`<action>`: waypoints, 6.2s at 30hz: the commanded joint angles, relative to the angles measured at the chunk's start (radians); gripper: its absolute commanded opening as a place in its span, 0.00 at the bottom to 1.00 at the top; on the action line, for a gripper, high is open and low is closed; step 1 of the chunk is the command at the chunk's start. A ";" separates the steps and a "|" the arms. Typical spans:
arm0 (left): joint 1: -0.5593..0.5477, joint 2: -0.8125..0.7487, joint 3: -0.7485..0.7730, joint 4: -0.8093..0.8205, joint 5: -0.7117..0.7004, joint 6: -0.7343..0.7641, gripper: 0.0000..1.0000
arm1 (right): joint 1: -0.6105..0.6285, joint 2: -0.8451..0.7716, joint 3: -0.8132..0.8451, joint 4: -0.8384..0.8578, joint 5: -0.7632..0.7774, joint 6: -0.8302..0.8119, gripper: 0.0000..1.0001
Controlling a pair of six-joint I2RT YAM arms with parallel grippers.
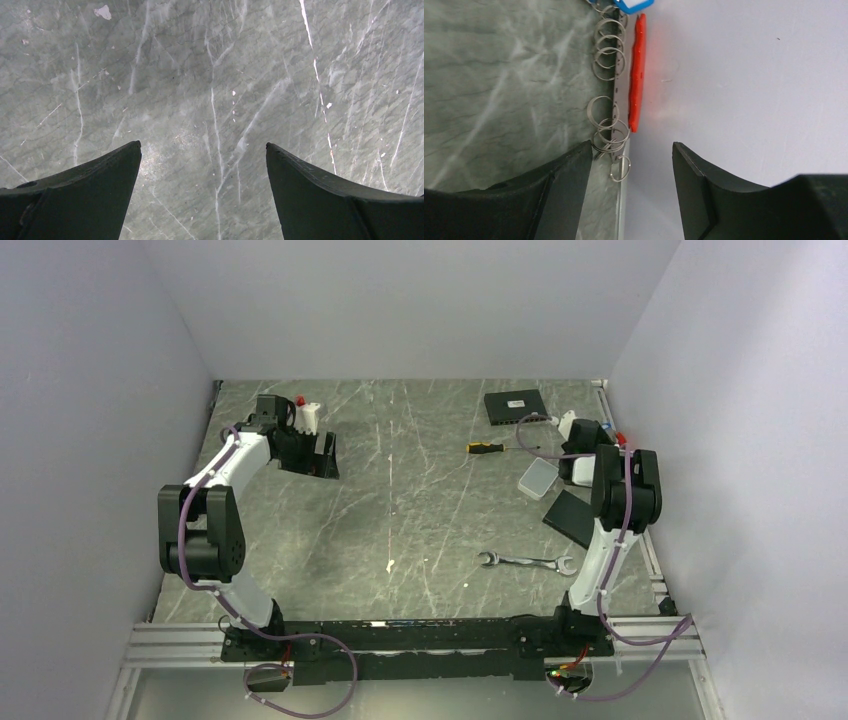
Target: Remove the keys from the keyring
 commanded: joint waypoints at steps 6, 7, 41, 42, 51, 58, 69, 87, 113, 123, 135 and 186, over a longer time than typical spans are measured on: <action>-0.003 -0.015 0.041 0.003 0.013 -0.011 0.99 | -0.055 0.100 0.040 0.059 -0.028 -0.036 0.60; -0.002 -0.014 0.042 0.003 0.011 -0.011 0.99 | -0.056 0.107 0.042 0.067 -0.033 -0.040 0.59; -0.004 -0.030 0.047 0.004 0.047 -0.020 0.99 | -0.031 0.166 0.015 0.239 -0.068 -0.330 0.00; -0.004 -0.031 0.047 0.004 0.046 -0.020 0.99 | -0.026 0.157 0.011 0.242 -0.069 -0.331 0.00; -0.003 -0.033 0.046 0.006 0.046 -0.021 0.99 | 0.041 0.083 -0.035 0.312 -0.059 -0.363 0.00; -0.003 -0.026 0.049 0.006 0.049 -0.026 0.99 | 0.095 -0.032 -0.023 0.228 -0.078 -0.328 0.00; -0.003 -0.025 0.062 -0.011 0.095 -0.027 0.99 | 0.222 -0.271 0.061 -0.076 -0.162 -0.239 0.00; -0.001 -0.127 0.060 -0.013 0.295 -0.005 0.99 | 0.506 -0.522 0.461 -0.743 -0.470 0.272 0.00; -0.277 -0.206 -0.020 0.314 0.087 0.123 0.99 | 0.486 -0.276 0.486 -0.675 -1.162 1.471 0.00; -0.353 -0.218 -0.069 0.277 0.078 0.306 0.99 | 0.446 -0.214 0.410 -0.537 -1.317 1.659 0.00; -0.527 -0.159 -0.123 0.484 -0.319 0.466 0.81 | 0.448 -0.175 0.335 -0.433 -1.454 1.791 0.00; -0.534 -0.020 0.374 -0.421 0.305 0.553 0.00 | 0.422 -0.587 0.258 -0.851 -1.791 0.673 0.52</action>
